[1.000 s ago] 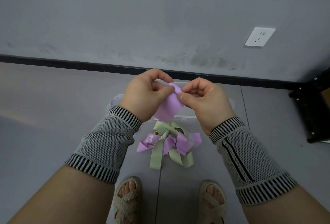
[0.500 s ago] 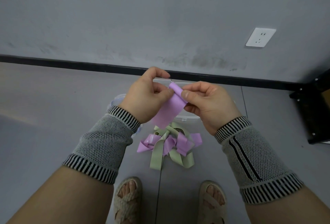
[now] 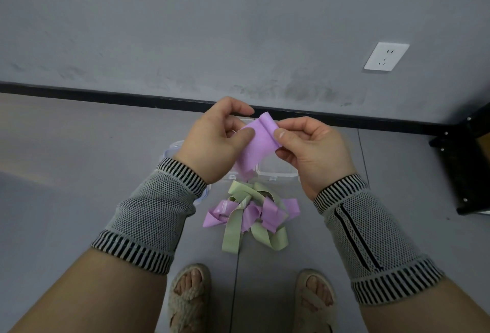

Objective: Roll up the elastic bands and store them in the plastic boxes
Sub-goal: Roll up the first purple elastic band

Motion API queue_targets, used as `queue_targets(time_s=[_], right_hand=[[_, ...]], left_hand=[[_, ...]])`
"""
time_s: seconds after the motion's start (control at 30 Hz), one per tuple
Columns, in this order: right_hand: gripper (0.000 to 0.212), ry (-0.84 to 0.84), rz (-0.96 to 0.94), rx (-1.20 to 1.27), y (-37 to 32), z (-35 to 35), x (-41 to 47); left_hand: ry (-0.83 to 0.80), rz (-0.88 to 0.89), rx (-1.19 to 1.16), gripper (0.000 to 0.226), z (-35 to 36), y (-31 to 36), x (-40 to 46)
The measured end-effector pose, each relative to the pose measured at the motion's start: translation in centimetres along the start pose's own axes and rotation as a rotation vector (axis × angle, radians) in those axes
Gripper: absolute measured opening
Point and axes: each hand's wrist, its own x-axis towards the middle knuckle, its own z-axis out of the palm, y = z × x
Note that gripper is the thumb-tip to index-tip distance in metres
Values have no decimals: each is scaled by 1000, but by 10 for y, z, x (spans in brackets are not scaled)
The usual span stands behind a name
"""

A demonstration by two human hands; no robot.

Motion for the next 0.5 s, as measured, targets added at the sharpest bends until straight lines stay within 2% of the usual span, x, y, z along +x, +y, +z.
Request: queue_targets(time_s=[0.27, 0.5], right_hand=[[20, 2, -84, -76, 3, 6, -3], [26, -51, -147, -126, 2, 10, -6]], left_hand=[[-26, 26, 17, 27, 2, 5, -2], [37, -7, 14, 17, 6, 5, -2]])
